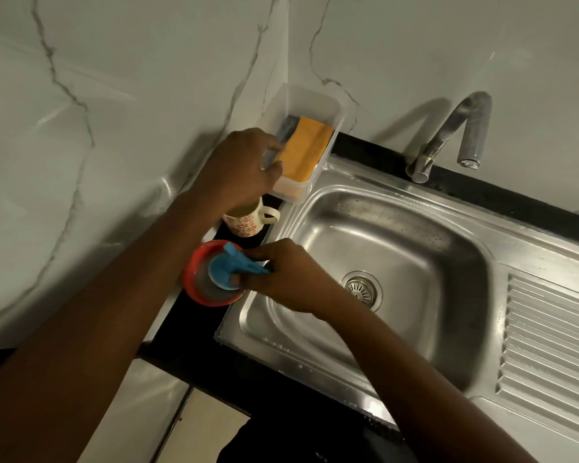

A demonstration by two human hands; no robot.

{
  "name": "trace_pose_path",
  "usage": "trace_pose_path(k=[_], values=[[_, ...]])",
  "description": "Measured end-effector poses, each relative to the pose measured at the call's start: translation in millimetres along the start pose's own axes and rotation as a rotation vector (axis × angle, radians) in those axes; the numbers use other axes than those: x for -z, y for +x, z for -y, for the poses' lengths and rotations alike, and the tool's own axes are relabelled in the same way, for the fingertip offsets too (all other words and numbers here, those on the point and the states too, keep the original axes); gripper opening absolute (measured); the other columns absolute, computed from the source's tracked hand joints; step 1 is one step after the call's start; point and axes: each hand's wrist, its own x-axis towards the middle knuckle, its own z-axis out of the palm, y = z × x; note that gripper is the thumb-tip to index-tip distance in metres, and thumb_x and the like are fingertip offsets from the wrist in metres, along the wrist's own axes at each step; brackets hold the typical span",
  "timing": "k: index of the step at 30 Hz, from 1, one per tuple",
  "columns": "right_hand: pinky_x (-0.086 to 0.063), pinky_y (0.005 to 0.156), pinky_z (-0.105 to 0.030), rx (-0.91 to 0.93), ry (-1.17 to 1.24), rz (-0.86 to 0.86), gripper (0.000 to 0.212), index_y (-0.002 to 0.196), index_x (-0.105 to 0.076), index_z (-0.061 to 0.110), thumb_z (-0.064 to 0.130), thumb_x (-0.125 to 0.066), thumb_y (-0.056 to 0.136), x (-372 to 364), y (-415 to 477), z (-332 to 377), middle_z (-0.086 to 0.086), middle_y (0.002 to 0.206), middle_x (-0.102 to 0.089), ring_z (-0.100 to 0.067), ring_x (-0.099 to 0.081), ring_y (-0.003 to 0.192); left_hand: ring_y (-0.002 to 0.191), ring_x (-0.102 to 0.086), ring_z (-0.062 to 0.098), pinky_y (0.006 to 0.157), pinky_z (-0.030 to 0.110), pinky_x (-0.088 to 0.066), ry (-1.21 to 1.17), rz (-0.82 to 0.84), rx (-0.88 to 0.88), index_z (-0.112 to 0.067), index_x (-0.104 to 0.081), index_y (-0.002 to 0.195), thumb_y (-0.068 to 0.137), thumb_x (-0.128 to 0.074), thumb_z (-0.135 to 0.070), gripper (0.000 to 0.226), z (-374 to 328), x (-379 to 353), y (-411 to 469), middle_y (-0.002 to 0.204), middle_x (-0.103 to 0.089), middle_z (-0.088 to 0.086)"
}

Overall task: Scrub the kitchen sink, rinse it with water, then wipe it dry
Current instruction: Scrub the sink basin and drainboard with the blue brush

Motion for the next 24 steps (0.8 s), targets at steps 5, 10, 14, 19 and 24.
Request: trace_pose_path(k=[5,10,14,19,24], values=[[-0.029,0.042,-0.023,-0.293,0.500,-0.063,0.029,0.120,-0.076,0.024,0.032,-0.078,0.092,59,-29,-42,-0.001,0.065,-0.053,-0.010,-0.037,0.048,0.119,-0.066,0.024,0.097,0.033,-0.050,-0.010,0.059,-0.005,-0.017,-0.070,0.130,0.097,-0.070,-0.033,0.037,-4,-9,12,0.133,-0.070,0.005],[-0.023,0.040,-0.021,-0.312,0.630,-0.334,0.022,0.113,-0.077,0.016,0.029,-0.076,0.095,101,-12,-89,-0.002,0.066,-0.046,-0.009,-0.031,0.047,0.118,-0.065,0.026,0.097,0.035,-0.052,0.014,0.173,0.000,-0.016,-0.067,0.135,0.098,-0.068,-0.040,0.045,-13,-33,15,0.134,-0.069,0.008],[-0.031,0.042,-0.024,-0.248,0.583,-0.540,0.027,0.112,-0.076,0.011,0.030,-0.079,0.093,118,26,-109,-0.002,0.067,-0.052,-0.009,-0.040,0.048,0.112,-0.065,0.030,0.086,0.037,-0.050,0.189,0.277,-0.010,-0.011,-0.066,0.126,0.099,-0.062,-0.051,0.049,-15,-53,21,0.123,-0.069,0.010],[-0.059,0.078,-0.027,-0.249,0.258,-0.871,0.043,0.126,-0.073,0.020,0.039,-0.082,0.088,126,88,-127,0.007,0.106,-0.077,-0.006,-0.068,0.087,0.093,-0.069,0.033,0.069,0.034,-0.037,0.426,0.261,-0.095,-0.009,-0.069,0.103,0.107,-0.050,-0.034,0.032,-23,-65,30,0.103,-0.070,0.012],[-0.048,0.067,-0.007,-0.153,0.069,-0.722,0.047,0.140,-0.063,0.021,0.037,-0.073,0.097,79,106,-119,0.008,0.117,-0.072,0.004,-0.066,0.088,0.078,-0.056,0.027,0.070,0.036,-0.036,0.498,0.167,-0.142,-0.011,-0.065,0.108,0.105,-0.053,-0.039,0.031,-32,-41,33,0.088,-0.056,0.007]])
